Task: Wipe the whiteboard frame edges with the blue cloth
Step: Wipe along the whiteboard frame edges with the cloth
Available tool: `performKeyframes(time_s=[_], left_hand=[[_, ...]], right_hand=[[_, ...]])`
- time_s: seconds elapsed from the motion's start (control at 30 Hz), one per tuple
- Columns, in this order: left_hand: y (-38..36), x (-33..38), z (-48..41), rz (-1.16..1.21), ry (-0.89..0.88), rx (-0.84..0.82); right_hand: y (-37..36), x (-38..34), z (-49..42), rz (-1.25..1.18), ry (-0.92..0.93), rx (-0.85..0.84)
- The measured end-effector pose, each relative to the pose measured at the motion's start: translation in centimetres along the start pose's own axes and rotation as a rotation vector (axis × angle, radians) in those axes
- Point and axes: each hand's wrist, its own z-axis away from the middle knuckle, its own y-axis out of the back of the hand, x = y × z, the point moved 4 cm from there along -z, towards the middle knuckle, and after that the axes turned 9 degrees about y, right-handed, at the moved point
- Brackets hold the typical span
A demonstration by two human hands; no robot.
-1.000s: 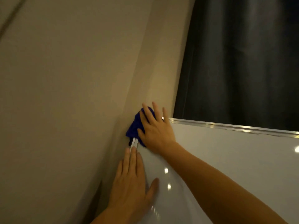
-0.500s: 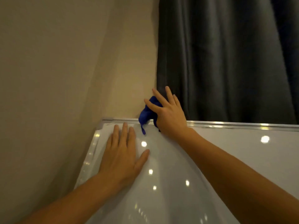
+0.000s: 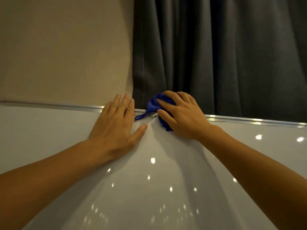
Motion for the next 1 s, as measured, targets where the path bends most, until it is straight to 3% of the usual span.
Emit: performKeyframes(time_s=[0.2, 0.3, 0.4, 0.47, 0.57, 0.77, 1.0], left_hand=[[-1.2, 6.3, -0.8, -0.031, -0.059, -0.042], [-1.7, 9.4, -1.1, -0.014, -0.082, -0.063], [-2.3, 12.5, -1.4, 0.006, -0.068, -0.033], [-2.7, 14.1, -1.4, 0.014, -0.043, -0.021], [-3.5, 15.2, -1.4, -0.029, -0.009, -0.043], [-4.0, 19.2, -3.1, -0.078, 0.027, -0.099], [-6.8, 32.9, -6.0, -0.026, 0.001, -0.089]], right_hand=[[1.3, 12.0, 7.9, 0.156, -0.289, -0.204], [2.2, 12.5, 9.6, 0.035, -0.388, -0.153], [1.9, 8.8, 7.8, 0.006, -0.219, 0.004], [0.4, 7.1, 6.3, 0.123, -0.06, -0.069], [-0.8, 8.4, 6.4, 0.165, 0.015, -0.146], [-0.1, 19.3, 13.5, 0.085, -0.133, -0.158], [-0.4, 32.9, 22.1, 0.122, -0.219, -0.211]])
